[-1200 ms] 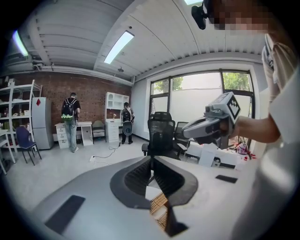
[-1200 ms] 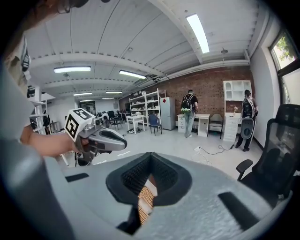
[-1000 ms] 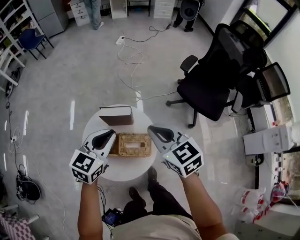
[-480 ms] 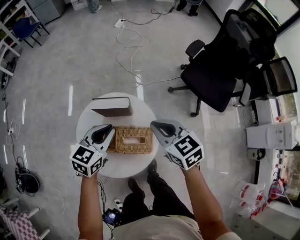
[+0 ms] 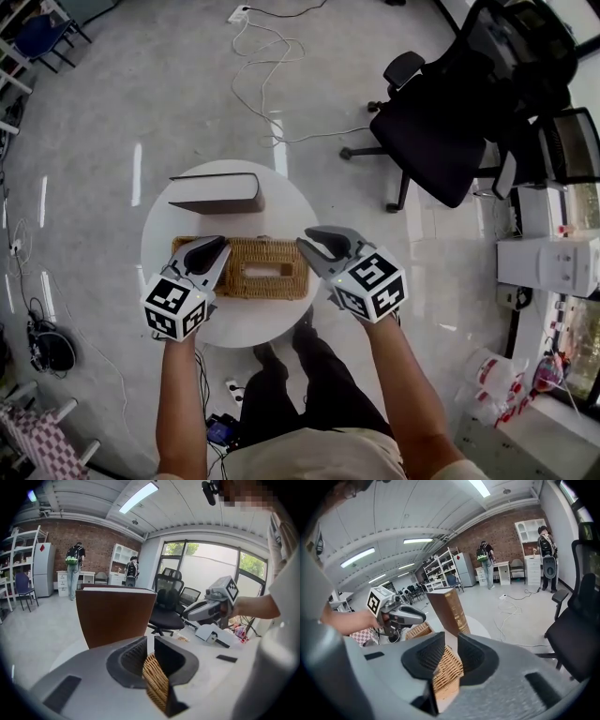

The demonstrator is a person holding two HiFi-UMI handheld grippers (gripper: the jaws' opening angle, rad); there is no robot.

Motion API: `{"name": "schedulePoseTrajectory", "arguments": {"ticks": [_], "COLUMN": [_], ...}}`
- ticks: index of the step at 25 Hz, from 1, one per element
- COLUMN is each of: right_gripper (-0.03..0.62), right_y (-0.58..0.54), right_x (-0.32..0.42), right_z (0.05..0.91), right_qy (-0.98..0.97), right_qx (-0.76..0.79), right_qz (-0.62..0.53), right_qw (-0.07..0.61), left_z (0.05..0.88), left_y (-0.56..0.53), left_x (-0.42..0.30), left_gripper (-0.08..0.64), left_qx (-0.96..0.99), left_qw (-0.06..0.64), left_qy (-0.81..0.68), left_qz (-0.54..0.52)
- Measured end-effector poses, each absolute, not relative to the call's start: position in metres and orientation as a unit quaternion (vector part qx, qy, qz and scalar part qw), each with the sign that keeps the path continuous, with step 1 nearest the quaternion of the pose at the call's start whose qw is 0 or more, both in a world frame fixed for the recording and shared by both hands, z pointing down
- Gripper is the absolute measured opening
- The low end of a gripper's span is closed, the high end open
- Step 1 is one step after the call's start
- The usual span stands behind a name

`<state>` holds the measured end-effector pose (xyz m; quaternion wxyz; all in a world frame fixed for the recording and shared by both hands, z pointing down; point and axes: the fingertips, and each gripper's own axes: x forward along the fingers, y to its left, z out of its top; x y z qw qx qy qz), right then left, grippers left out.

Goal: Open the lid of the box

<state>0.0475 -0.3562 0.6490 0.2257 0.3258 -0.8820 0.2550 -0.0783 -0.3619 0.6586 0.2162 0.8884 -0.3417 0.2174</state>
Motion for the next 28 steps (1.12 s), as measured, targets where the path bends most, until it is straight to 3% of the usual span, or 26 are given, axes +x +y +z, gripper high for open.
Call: {"name": "schedulePoseTrajectory", "arguments": {"ticks": [5,8,15,28], "right_gripper": [0.113,0.147,0.183,0.131], "right_y": [-0.354,-0.352,-0.346,-0.338], "right_x": [0.051,0.052,0.048,0.05], "right_z": [0.677,0.692,0.72,0.712], "right_qy": [-0.873,-0.868,-0.856,-0.855], "right_qx": [0.32,0.315,0.299,0.299], "right_qz": [0.292,0.317,0.359,0.367], "right_qw": [0.223,0.217,0.219,0.213], "left_z": [0.679,0.69,0.709,0.707], "left_y": [-0.363,-0.363,-0.361,-0.357], "left_x": [-0.076,-0.074,-0.067,-0.067], "left_gripper": [0.024,0.096,0.137,0.141], "left_qx": [0.886,0.884,0.884,0.885], "left_qw": [0.225,0.233,0.243,0.248], "left_qy": [-0.338,-0.333,-0.324,-0.326], "left_qz": [0.226,0.229,0.234,0.221]}}
